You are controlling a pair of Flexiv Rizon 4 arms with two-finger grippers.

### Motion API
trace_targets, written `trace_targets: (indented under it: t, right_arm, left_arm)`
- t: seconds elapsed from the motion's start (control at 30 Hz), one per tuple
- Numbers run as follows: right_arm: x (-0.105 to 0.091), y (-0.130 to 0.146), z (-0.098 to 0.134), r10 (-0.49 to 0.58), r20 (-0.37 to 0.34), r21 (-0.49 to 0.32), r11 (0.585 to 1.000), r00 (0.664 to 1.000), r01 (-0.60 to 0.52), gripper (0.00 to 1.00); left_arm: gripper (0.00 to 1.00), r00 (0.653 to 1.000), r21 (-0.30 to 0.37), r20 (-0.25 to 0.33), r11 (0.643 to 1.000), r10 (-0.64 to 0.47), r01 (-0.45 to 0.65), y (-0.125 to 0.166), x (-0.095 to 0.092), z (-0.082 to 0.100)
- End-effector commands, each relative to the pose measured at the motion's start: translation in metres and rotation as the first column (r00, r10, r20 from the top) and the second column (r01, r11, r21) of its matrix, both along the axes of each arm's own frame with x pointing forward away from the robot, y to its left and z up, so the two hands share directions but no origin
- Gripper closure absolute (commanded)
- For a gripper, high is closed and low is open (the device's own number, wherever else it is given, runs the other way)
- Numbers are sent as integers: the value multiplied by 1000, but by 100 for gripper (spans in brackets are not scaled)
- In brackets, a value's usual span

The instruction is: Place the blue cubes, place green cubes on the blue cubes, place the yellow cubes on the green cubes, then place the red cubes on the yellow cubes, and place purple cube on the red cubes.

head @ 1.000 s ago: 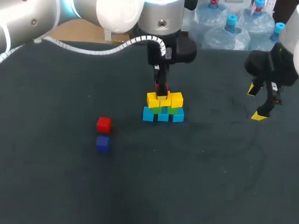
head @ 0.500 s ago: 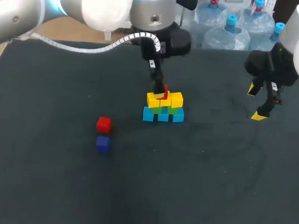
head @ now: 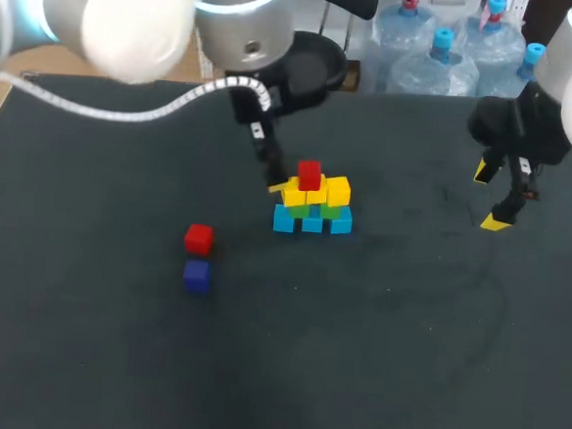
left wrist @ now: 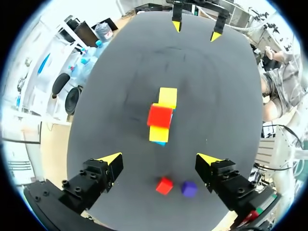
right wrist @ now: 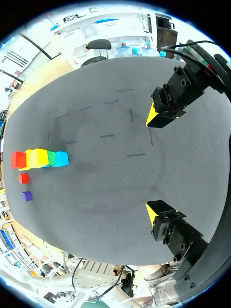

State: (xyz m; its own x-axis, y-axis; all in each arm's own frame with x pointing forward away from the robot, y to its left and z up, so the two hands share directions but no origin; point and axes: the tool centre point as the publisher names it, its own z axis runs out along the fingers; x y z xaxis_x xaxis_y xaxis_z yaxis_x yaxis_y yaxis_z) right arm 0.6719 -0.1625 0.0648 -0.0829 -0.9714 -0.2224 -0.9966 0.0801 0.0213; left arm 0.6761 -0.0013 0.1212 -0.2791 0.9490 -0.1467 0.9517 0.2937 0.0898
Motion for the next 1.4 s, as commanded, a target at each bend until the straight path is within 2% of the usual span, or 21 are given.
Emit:
trace_targets:
  t: [0.03, 0.3, 0.33, 0.47, 0.53, 0.6, 0.8, 0.93, 1.13, 1.27, 1.4]
  right_arm:
    - [1, 0, -1, 1, -1, 2, 1000, 1000, -1, 0]
    - [1, 0, -1, 1, -1, 2, 1000, 1000, -1, 0]
    - [1, 0, -1, 1, -1, 2, 1000, 1000, -1, 0]
    - [1, 0, -1, 1, -1, 2, 1000, 1000, -1, 0]
    - [1, 0, -1, 1, -1, 2, 1000, 1000, -1, 0]
    - [1, 0, -1, 1, -1, 2, 1000, 1000, -1, 0]
    - [1, 0, -1, 1, -1, 2, 1000, 1000, -1, 0]
    - [1, 0, -1, 1, -1, 2, 1000, 1000, -1, 0]
    - [1, 0, -1, 1, -1, 2, 1000, 1000, -1, 0]
    - [1, 0, -1, 1, -1, 2, 1000, 1000, -1, 0]
    - [1, 0, -1, 1, -1, 2, 1000, 1000, -1, 0]
  left_arm:
    - [0, 997, -47, 69, 999, 19, -16, 15, -15, 2]
    - [0, 995, -28, 73, 997, 71, -69, 32, -29, 10]
    - [0, 995, -21, 61, 997, 81, -80, 32, -31, 11]
    - [0, 992, 82, -37, 990, 120, -117, 33, -40, 6]
    - [0, 988, 86, -61, 987, 139, -134, 34, -45, -1]
    - [0, 978, 122, -105, 978, 181, -168, 37, -51, -7]
    - [0, 944, 196, -165, 947, 287, -254, 40, -59, -22]
    - [0, 929, 226, -166, 929, 332, -292, 38, -62, -33]
    - [0, 916, 223, -170, 919, 364, -324, 39, -65, -55]
    - [0, 904, 239, -161, 904, 396, -354, 44, -70, -60]
    - [0, 897, 222, -147, 898, 417, -381, 48, -75, -65]
